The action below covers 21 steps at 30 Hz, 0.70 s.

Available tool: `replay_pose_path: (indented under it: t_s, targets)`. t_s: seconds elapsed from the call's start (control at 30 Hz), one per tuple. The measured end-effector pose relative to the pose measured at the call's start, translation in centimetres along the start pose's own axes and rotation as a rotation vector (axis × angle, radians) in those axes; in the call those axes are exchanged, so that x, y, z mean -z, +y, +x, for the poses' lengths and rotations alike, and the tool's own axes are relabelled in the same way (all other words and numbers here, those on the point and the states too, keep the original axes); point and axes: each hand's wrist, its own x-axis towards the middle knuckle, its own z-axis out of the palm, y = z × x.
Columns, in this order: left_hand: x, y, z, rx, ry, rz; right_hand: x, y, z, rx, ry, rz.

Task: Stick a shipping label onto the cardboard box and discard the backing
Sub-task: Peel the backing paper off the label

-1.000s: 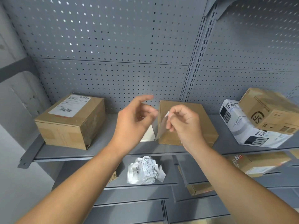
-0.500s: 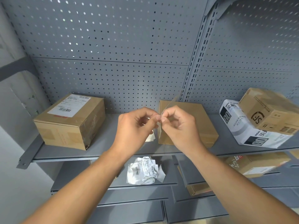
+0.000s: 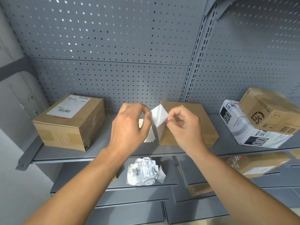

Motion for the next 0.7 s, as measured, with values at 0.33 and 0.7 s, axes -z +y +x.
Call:
replay_pose_path:
  t_s: [0.33, 0.7]
  targets:
    - [0.4, -1.5, 0.9, 0.036, -0.039, 0.025, 0.9, 0.6, -0.1, -0.081, 0.060, -0.058]
    - [0.9, -3.0, 1.9, 0.146, -0.017, 0.030, 1.8, -0.2, 0.6, -0.170, 0.116, 0.061]
